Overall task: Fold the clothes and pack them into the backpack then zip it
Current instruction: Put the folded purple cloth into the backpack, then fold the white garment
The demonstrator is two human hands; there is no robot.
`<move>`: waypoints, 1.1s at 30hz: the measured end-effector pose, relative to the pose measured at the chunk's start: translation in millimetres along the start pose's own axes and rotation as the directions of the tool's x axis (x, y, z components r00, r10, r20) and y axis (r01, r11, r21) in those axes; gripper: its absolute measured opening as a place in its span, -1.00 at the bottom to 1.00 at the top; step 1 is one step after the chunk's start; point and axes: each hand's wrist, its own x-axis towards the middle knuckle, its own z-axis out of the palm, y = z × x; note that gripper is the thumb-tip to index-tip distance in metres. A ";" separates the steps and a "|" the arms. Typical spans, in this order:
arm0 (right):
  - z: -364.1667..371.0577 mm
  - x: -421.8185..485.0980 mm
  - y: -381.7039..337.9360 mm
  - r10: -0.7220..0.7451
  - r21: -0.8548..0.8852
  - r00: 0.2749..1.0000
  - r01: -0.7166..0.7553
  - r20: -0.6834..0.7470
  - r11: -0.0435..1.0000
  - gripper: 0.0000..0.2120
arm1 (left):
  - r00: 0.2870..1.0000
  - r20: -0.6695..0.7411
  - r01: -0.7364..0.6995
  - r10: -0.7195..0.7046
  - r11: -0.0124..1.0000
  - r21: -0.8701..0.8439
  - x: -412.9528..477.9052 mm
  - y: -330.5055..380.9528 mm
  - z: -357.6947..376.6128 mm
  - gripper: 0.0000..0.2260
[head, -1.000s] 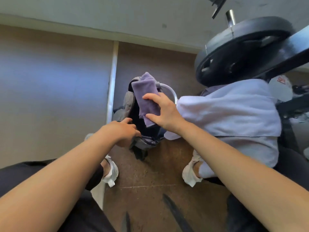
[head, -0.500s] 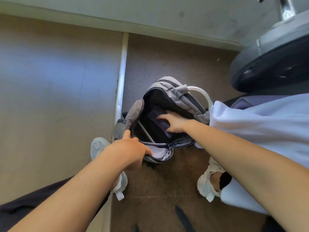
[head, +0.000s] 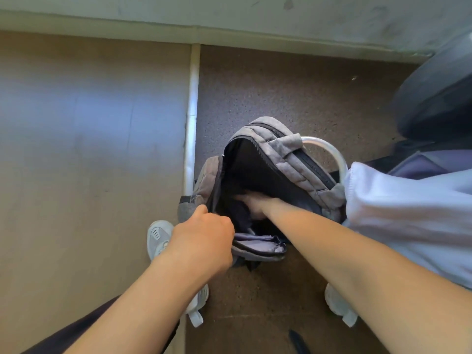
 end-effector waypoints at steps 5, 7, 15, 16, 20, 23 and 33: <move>-0.2 -12.2 4.4 0.040 0.100 0.997 -0.033 -0.066 0.994 0.02 | 0.997 -0.055 -0.060 0.059 0.998 -0.020 -1.4 6.5 -1.5 -0.81; -8.7 -29.3 2.6 0.058 0.170 0.986 -0.030 -0.158 0.985 0.03 | 0.995 -0.066 -0.079 0.078 0.997 -0.011 -0.1 10.0 -2.6 -0.81; -43.4 -146.1 -28.9 -0.040 0.354 0.894 0.218 -0.447 0.909 -0.34 | 0.993 -0.038 -0.109 0.109 0.994 -0.006 2.8 25.1 -11.0 -0.68; -45.9 -165.7 -33.6 -0.031 0.371 0.877 0.235 -0.479 0.899 -0.40 | 0.993 -0.041 -0.113 0.112 0.994 -0.007 1.8 26.7 -12.0 -0.70; -45.0 -248.0 -53.4 0.040 0.450 0.804 0.290 -0.593 0.845 -0.63 | 0.993 -0.081 -0.089 0.089 0.996 0.008 -0.9 35.9 -13.1 -0.73; -37.7 -309.3 -62.1 0.042 0.438 0.752 0.337 -0.658 0.834 -0.71 | 0.984 -0.155 -0.070 0.085 0.992 0.102 -6.5 52.2 -14.9 -0.77; 4.6 -450.6 -11.3 0.066 0.072 0.068 0.090 -0.996 0.993 -0.89 | 0.799 -0.481 -0.463 0.362 0.880 -0.108 -56.5 123.8 -7.2 -0.85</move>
